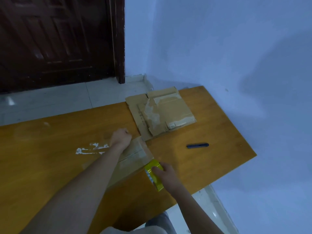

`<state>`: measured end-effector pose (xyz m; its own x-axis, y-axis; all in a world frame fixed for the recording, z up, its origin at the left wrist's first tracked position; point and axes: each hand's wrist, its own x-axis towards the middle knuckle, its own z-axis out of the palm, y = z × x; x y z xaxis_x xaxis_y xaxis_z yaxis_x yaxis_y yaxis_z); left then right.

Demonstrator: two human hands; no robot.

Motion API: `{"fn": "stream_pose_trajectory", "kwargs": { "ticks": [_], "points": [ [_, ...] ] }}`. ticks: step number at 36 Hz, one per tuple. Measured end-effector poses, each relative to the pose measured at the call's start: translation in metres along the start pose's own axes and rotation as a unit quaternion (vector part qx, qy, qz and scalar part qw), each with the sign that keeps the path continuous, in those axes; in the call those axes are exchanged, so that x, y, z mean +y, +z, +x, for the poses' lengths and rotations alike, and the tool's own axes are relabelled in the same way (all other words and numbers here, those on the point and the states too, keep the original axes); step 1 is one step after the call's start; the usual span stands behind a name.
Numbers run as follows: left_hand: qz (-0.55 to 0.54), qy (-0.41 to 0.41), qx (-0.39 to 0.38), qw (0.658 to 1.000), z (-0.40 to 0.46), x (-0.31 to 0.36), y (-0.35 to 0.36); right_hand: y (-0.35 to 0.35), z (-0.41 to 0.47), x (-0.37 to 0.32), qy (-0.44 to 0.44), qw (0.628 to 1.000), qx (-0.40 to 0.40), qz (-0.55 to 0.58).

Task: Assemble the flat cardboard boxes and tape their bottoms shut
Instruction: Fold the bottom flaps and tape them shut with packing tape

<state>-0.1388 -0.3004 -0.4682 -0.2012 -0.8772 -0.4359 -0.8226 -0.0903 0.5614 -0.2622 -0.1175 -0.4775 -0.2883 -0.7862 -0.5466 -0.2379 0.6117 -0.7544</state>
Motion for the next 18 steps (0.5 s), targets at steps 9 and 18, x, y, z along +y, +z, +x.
{"fn": "stream_pose_trajectory", "kwargs": {
  "ticks": [9, 18],
  "points": [
    [0.062, 0.092, 0.034, 0.993, -0.017, -0.004, 0.006, -0.001, -0.004, -0.003, 0.008, 0.999, -0.016, 0.028],
    [0.094, 0.095, -0.093, 0.987, -0.019, -0.007, -0.006, 0.002, -0.013, -0.007, -0.002, 0.998, 0.026, 0.064]
  ]
}}
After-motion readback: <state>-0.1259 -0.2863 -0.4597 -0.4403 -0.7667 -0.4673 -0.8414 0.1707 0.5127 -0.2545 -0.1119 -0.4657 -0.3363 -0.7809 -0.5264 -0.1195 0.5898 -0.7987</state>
